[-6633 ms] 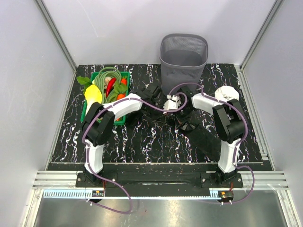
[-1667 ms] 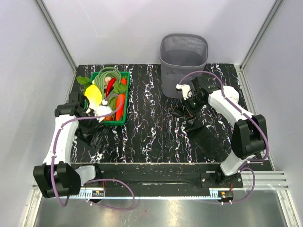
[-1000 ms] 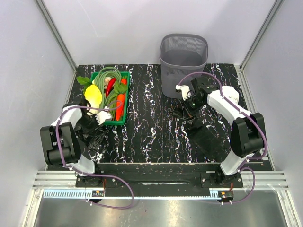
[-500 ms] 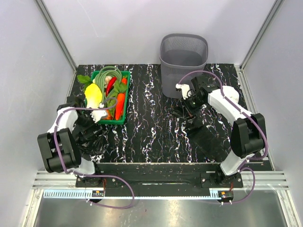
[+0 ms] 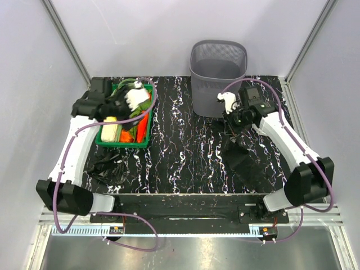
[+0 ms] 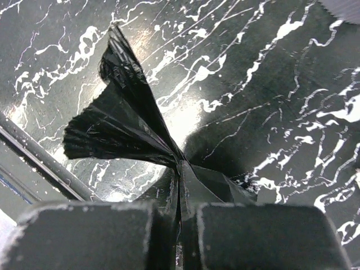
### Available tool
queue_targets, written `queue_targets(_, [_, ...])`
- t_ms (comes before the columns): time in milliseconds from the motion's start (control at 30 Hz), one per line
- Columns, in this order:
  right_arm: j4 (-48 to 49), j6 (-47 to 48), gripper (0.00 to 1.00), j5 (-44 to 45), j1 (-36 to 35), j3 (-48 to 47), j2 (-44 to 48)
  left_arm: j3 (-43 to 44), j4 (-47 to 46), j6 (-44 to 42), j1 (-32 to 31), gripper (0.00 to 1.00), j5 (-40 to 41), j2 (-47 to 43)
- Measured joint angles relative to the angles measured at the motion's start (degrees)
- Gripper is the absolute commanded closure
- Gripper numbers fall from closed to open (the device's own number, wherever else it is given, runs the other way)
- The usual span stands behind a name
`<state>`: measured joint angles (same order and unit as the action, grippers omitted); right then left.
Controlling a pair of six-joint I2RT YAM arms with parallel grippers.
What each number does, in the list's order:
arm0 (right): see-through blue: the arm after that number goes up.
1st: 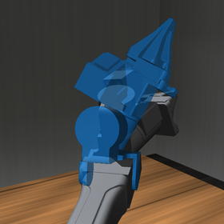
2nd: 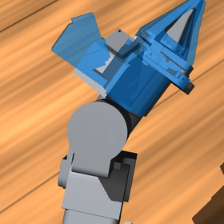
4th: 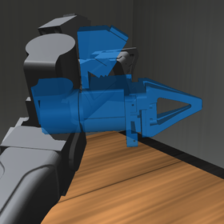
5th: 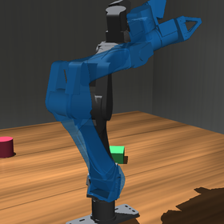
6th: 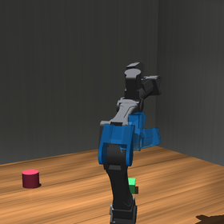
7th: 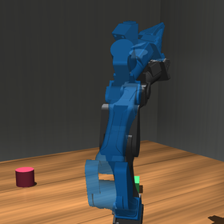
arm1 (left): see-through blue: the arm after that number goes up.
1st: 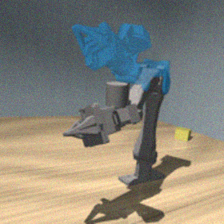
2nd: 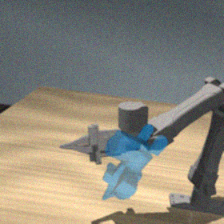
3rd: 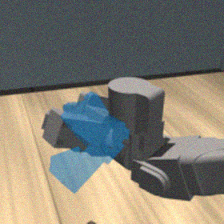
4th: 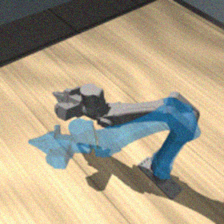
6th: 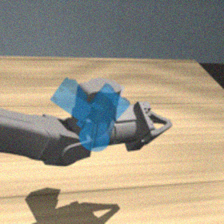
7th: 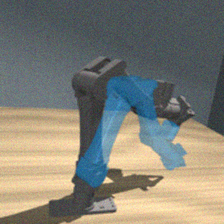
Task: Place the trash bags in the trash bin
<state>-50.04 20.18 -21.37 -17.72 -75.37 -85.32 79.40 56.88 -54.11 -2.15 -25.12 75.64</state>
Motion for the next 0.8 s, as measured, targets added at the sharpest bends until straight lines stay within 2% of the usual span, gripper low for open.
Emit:
queue_targets(133, [-0.20,-0.57,1.00,1.16,1.73,0.07,3.08,13.64,-5.62,9.25,-12.35,0.01,0.04,6.36])
queue_targets(333, [-0.44,-2.29,1.00,3.08,4.70,0.07,5.14,40.26,-12.92,12.61,-19.69,0.01,1.60,28.50])
queue_targets(400, [-0.48,-2.82,1.00,4.00,5.88,0.09,5.57,45.55,-14.93,11.65,-22.12,0.01,2.75,34.58])
queue_targets(567, [-0.76,-3.56,1.00,5.33,8.26,1.03,6.62,49.48,-18.16,4.90,-28.09,0.01,4.33,43.71])
queue_targets(800, [-0.87,-3.98,1.00,5.46,9.49,4.22,7.80,50.29,-24.61,0.66,-30.86,0.01,6.69,45.03])
